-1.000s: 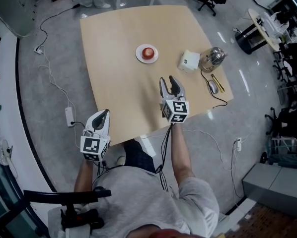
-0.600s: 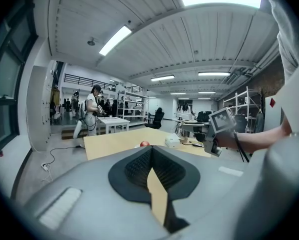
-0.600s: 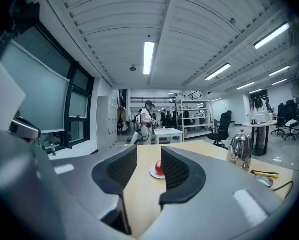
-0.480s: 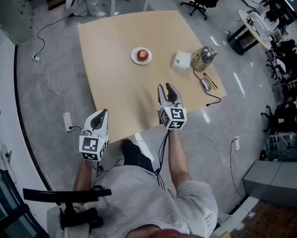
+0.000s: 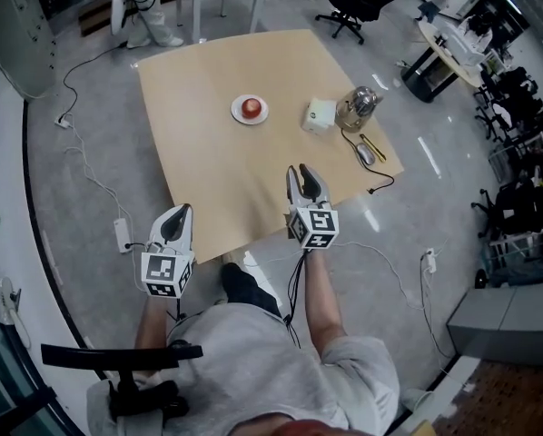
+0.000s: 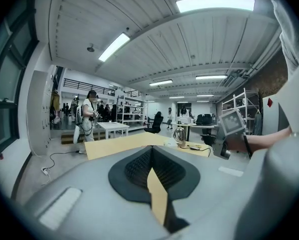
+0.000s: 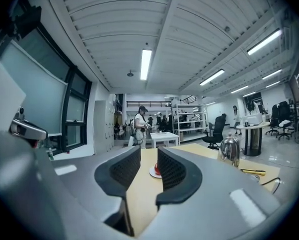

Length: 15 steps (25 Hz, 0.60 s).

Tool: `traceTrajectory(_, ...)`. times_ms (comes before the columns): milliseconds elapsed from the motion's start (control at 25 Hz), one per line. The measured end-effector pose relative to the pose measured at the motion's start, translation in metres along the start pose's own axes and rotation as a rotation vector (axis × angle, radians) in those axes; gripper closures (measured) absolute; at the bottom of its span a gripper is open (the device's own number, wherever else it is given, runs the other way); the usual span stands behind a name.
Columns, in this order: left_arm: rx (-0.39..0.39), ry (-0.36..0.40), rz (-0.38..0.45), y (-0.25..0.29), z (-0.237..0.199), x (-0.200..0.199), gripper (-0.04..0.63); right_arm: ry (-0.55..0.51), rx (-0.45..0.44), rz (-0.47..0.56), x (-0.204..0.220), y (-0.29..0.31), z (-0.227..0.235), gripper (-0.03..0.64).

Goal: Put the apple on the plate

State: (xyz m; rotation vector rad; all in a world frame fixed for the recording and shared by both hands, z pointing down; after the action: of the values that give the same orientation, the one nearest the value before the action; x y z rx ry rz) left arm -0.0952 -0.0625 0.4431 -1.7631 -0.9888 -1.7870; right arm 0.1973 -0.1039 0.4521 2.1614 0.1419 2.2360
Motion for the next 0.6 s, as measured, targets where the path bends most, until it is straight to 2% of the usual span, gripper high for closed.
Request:
traceTrajectory(200, 0.013, 0.017, 0.014, -0.004, 0.007, -0.007, 0.575, 0.014, 0.036, 0.009, 0.0, -0.028, 0.005, 0.518)
traceTrajectory(600, 0.039, 0.037, 0.029, -0.008, 0.023, -0.013, 0.575, -0.003, 0.05, 0.03, -0.004, -0.077, 0.009, 0.532)
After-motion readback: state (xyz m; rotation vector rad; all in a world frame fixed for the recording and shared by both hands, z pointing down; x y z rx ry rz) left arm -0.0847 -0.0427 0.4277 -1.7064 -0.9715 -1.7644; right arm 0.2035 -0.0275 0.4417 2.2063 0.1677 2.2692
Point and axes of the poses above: the fingertips, and each gripper's own axes: y forward along the fingers, z to its right, x out of its underside, the point moved 3 cm from there along -y, backward along the fingers, and after that the axes turned 11 degrees about x, right-handed, at the moved point
